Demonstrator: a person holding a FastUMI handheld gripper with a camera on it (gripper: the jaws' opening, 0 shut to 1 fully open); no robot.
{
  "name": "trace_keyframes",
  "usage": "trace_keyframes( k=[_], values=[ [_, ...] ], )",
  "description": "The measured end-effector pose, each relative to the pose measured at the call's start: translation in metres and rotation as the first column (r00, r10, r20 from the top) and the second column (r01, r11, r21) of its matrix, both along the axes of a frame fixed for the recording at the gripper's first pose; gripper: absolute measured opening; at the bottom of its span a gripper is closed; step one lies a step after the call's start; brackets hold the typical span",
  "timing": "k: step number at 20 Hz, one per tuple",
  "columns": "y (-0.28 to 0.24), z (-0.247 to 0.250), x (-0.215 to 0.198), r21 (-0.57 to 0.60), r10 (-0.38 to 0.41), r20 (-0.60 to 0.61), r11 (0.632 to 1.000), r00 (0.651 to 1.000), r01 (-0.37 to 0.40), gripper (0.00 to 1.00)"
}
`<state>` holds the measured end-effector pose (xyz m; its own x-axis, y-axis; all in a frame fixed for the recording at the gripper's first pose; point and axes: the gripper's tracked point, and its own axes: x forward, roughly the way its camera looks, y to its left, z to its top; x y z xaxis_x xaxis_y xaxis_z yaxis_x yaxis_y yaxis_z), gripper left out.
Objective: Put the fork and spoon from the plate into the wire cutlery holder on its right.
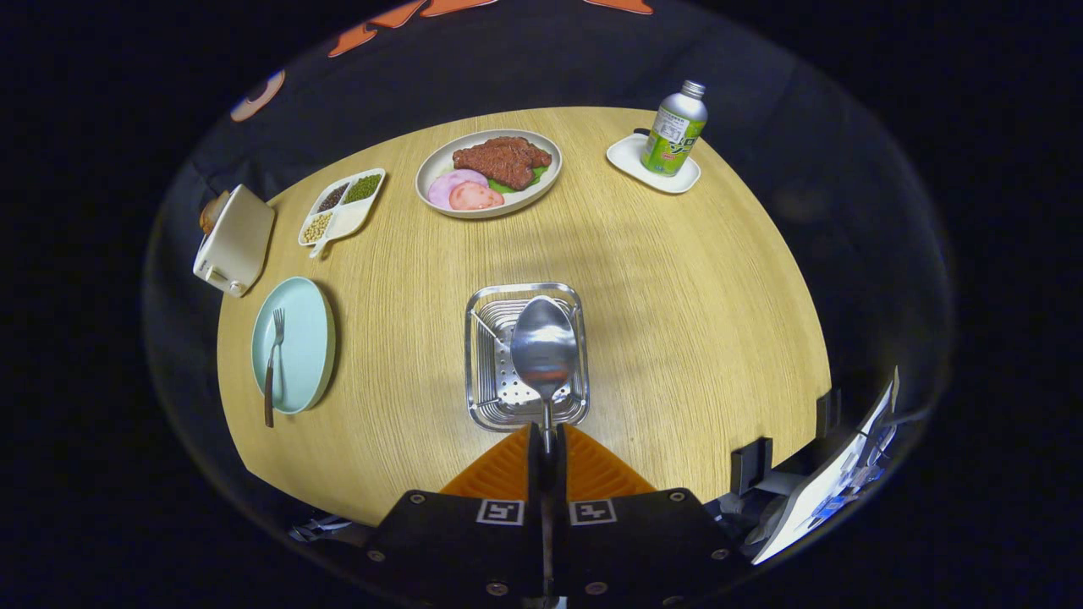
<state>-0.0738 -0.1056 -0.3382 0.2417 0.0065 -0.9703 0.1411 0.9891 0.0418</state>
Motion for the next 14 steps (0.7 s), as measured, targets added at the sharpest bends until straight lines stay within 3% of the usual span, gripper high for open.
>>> trace_keyframes(
  k=[3,5,8,11,12,14],
  values=[
    [-0.002,0.006,0.016,0.015,-0.011,0.047,1.000,0.999,0.011,0.07],
    [0.000,0.021,0.037,0.037,-0.017,0.140,0.999,0.990,0.012,0.09],
    [-0.005,0.056,0.072,0.012,-0.009,0.311,1.000,0.951,0.005,0.12],
    [0.005,0.104,0.104,0.057,-0.038,0.498,0.998,0.866,0.011,0.21],
    [0.006,0.120,0.114,0.057,-0.043,0.561,0.998,0.826,0.014,0.32],
    [0.006,0.157,0.130,0.035,-0.031,0.684,0.999,0.729,0.010,0.44]
  ],
)
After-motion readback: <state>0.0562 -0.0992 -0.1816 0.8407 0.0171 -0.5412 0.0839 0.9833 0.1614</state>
